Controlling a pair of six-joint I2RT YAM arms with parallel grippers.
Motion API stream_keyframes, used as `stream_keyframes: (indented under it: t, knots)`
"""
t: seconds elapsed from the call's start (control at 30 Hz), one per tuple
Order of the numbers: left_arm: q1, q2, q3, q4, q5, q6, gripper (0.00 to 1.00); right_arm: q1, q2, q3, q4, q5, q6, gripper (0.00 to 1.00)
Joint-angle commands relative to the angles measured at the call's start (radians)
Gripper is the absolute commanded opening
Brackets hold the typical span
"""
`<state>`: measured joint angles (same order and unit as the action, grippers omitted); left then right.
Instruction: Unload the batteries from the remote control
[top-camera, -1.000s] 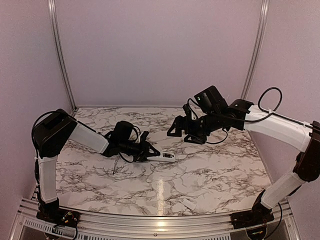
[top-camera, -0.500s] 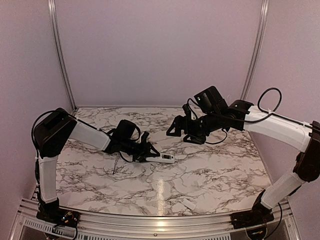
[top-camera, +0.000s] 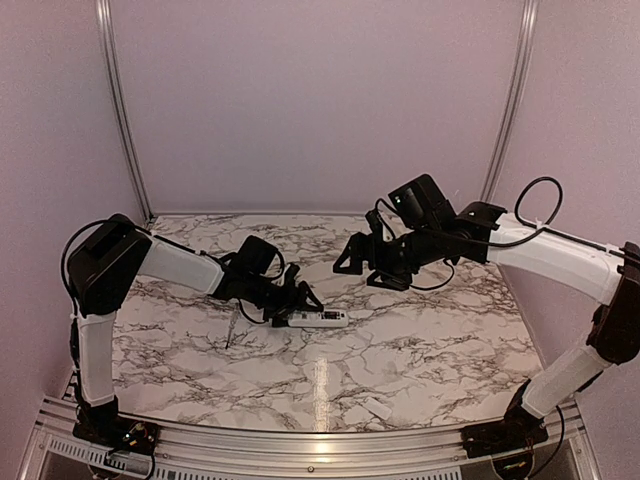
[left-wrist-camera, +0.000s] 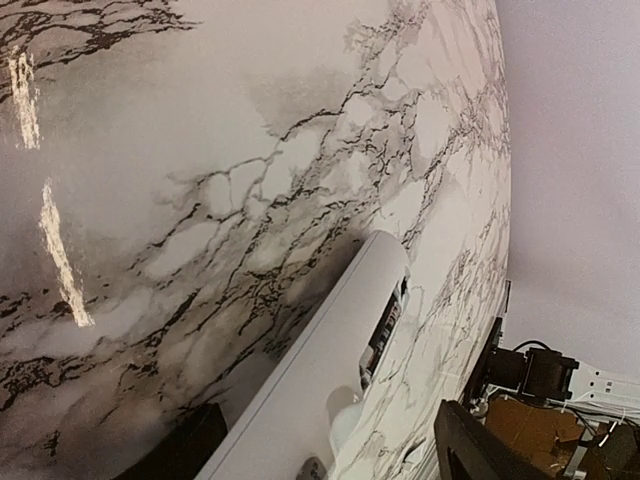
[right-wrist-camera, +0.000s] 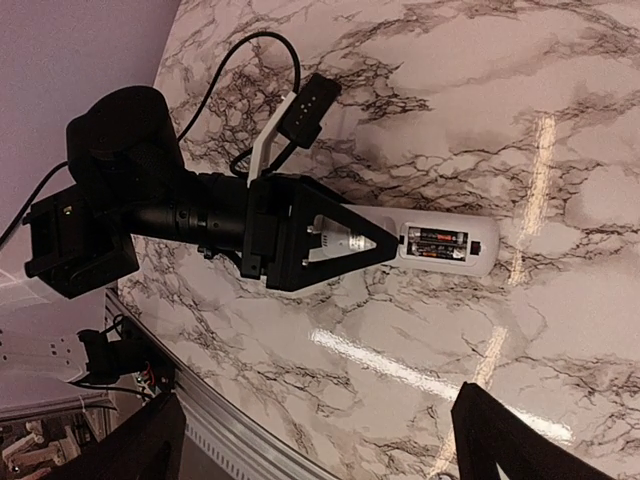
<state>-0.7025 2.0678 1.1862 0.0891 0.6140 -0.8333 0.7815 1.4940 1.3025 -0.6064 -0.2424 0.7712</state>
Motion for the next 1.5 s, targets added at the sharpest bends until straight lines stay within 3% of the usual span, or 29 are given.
stream_keyframes:
  t: [0.0, 0.23, 0.67, 0.9, 1.2, 1.47]
  knots:
    - [-0.003, -0.012, 0.028, -0.195, -0.105, 0.071, 0.78, -0.004, -0.027, -0.001, 0.008, 0.006, 0.008, 0.91]
    - [-0.003, -0.046, 0.079, -0.37, -0.245, 0.162, 0.85, -0.004, -0.022, 0.007, 0.003, 0.005, 0.002, 0.92]
    - [0.007, -0.104, 0.132, -0.501, -0.423, 0.271, 0.92, -0.004, 0.008, 0.049, -0.024, -0.001, -0.016, 0.92]
    - [0.013, -0.167, 0.152, -0.593, -0.598, 0.345, 0.98, -0.004, 0.001, 0.042, -0.03, 0.011, -0.022, 0.92]
    - [0.014, -0.339, 0.137, -0.675, -0.868, 0.435, 0.99, -0.004, 0.006, 0.044, -0.037, 0.032, -0.04, 0.92]
    - [0.014, -0.571, -0.031, -0.684, -0.951, 0.487, 0.99, -0.004, 0.008, 0.058, -0.069, 0.064, -0.059, 0.92]
